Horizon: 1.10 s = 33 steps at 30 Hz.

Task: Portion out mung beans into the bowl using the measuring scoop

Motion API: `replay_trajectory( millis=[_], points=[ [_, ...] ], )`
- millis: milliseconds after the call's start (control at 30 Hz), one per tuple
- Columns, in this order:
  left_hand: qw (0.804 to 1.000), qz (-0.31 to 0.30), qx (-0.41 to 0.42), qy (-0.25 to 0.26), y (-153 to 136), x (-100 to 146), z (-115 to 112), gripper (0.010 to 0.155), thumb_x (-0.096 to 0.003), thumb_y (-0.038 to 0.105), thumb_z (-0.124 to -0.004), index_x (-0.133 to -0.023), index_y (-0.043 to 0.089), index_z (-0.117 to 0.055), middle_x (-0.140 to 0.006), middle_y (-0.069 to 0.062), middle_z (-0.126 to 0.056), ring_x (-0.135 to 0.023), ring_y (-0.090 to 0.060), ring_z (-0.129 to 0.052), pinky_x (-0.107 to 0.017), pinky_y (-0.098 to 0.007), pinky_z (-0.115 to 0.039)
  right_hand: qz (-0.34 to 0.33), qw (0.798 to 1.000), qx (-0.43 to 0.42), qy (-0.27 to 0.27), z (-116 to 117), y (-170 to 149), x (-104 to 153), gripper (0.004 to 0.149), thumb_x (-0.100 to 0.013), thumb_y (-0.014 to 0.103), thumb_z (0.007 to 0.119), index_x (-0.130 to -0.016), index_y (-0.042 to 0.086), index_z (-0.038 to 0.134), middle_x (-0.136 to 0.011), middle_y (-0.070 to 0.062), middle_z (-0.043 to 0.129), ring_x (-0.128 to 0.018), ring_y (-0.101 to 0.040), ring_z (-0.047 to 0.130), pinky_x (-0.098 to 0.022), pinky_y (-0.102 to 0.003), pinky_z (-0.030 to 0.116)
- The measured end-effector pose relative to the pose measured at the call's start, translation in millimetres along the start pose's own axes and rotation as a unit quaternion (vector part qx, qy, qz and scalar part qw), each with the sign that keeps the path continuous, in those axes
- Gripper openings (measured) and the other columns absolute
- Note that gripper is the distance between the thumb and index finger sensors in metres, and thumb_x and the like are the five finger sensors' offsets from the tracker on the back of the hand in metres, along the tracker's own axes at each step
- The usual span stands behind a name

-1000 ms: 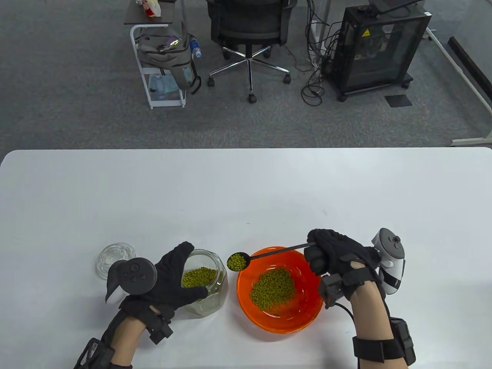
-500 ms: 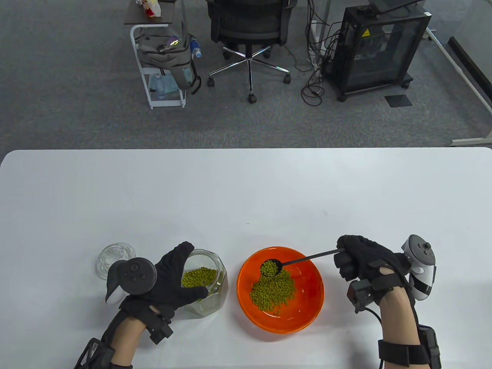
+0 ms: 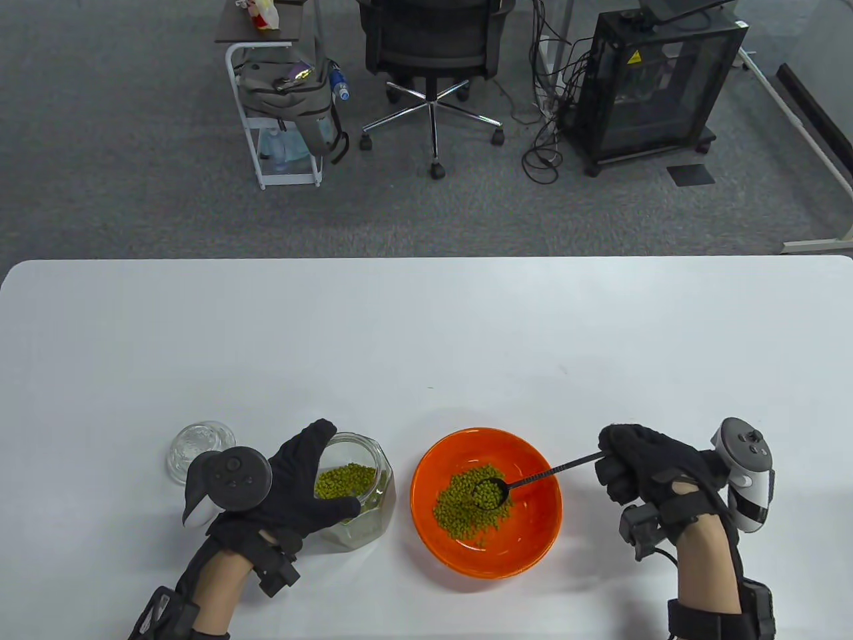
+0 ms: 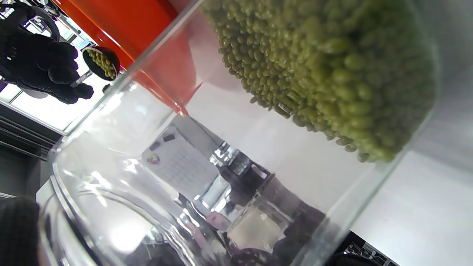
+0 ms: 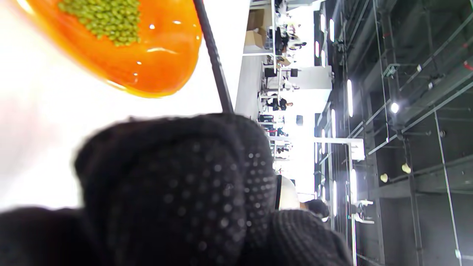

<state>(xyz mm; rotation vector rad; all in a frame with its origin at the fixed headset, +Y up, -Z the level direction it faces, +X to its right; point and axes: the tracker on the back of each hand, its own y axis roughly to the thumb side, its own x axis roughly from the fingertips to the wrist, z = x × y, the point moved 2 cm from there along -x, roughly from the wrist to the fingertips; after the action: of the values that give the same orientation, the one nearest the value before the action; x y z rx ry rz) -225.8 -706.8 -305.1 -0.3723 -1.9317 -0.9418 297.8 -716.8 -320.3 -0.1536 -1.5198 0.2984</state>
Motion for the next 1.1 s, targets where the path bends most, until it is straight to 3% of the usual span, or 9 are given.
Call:
replay_trajectory(
  millis=[267, 767, 933, 1100],
  points=[
    [1.0, 0.0, 0.001, 0.0, 0.1, 0.2, 0.0, 0.119, -0.0422, 0.084, -0.08, -0.111, 0.004, -0.025, -0.116, -0.029, -0.038, -0.104, -0.06, -0.055, -0.072, -0.076, -0.049, -0.054, 0.996, 0.067, 0.036, 16.6, 10.1, 0.1, 0.043, -0.047, 0.036, 0.081, -0.08, 0.009, 0.09, -0.043, -0.01, 0.11, -0.018, -0.02, 0.108, -0.021, -0.036, 0.092],
    [1.0, 0.0, -0.001, -0.001, 0.0, 0.4, -0.2, 0.119, -0.0425, 0.085, -0.079, -0.111, 0.004, -0.025, -0.116, -0.029, -0.038, -0.104, -0.06, -0.055, -0.072, -0.076, -0.049, -0.126, 0.981, 0.145, 0.027, 32.3, 29.4, 10.2, 0.042, -0.044, 0.037, 0.084, -0.079, 0.015, 0.093, -0.046, -0.011, 0.11, -0.021, -0.021, 0.109, -0.024, -0.037, 0.092],
    [1.0, 0.0, -0.002, -0.001, 0.0, 0.5, -0.2, 0.119, -0.0425, 0.085, -0.079, -0.111, 0.004, -0.025, -0.116, -0.029, -0.038, -0.104, -0.06, -0.055, -0.072, -0.076, -0.049, -0.172, 0.968, 0.176, 0.04, 41.5, 38.6, 15.5, 0.042, -0.043, 0.038, 0.086, -0.079, 0.018, 0.094, -0.046, -0.01, 0.111, -0.022, -0.021, 0.109, -0.025, -0.036, 0.093],
    [1.0, 0.0, -0.002, -0.001, 0.0, 0.6, -0.3, 0.119, -0.0426, 0.084, -0.079, -0.111, 0.004, -0.025, -0.116, -0.029, -0.038, -0.104, -0.06, -0.055, -0.072, -0.076, -0.049, -0.251, 0.943, 0.208, 0.066, 53.5, 50.8, 23.9, 0.042, -0.042, 0.039, 0.086, -0.079, 0.02, 0.095, -0.047, -0.01, 0.111, -0.023, -0.021, 0.11, -0.026, -0.036, 0.093]
  ],
)
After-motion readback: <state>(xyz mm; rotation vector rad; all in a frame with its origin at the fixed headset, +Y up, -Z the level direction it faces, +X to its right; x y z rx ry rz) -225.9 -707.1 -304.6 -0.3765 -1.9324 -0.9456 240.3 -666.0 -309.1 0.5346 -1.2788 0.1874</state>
